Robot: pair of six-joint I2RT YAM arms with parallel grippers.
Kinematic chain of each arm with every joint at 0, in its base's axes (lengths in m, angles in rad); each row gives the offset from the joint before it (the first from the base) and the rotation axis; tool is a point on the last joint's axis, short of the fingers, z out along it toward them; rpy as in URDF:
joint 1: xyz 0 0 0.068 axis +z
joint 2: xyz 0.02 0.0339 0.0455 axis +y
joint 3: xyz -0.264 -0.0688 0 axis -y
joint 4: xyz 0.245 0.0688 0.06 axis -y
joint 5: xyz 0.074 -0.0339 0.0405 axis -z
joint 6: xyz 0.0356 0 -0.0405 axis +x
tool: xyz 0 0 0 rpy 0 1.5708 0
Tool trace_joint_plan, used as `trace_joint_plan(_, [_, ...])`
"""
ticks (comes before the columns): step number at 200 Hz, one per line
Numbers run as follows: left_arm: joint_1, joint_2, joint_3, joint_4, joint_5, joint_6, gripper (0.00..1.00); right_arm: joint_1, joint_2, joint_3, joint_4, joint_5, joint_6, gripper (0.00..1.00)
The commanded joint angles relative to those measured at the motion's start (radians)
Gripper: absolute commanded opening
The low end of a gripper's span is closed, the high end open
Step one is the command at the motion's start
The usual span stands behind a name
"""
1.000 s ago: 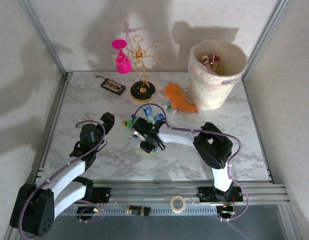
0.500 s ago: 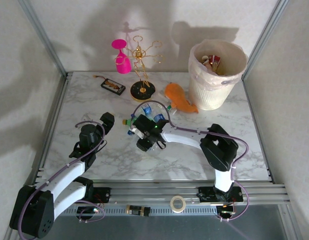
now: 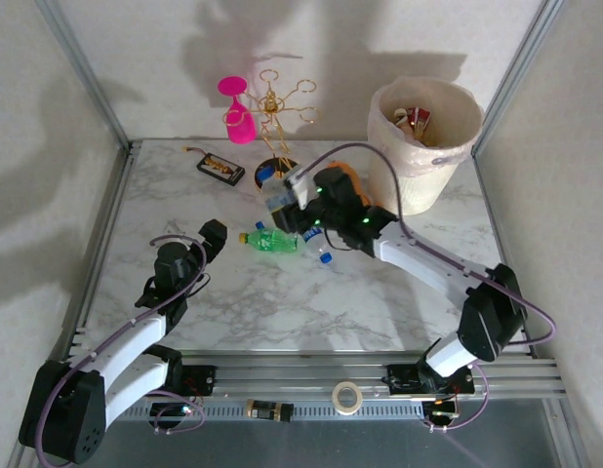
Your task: Put the plastic bottles in the bin
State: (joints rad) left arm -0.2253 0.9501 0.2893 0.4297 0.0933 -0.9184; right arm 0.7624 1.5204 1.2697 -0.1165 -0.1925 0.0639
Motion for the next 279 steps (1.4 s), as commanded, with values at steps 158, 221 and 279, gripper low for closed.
trace_joint_plan(158, [-0.204, 0.107, 0.061, 0.006, 0.076, 0.123, 1.00, -0.676, 0.077, 0.437, 0.014, 0.229, 0.208, 0.36])
trace_joint_plan(221, [-0.255, 0.112, 0.058, 0.007, 0.029, 0.099, 0.99, -0.730, 0.203, 0.463, -0.042, 0.186, 0.238, 0.40])
trace_joint_plan(279, [-0.267, 0.104, 0.068, -0.006, -0.013, 0.083, 1.00, -0.729, 0.242, 0.535, -0.071, 0.153, 0.261, 0.76])
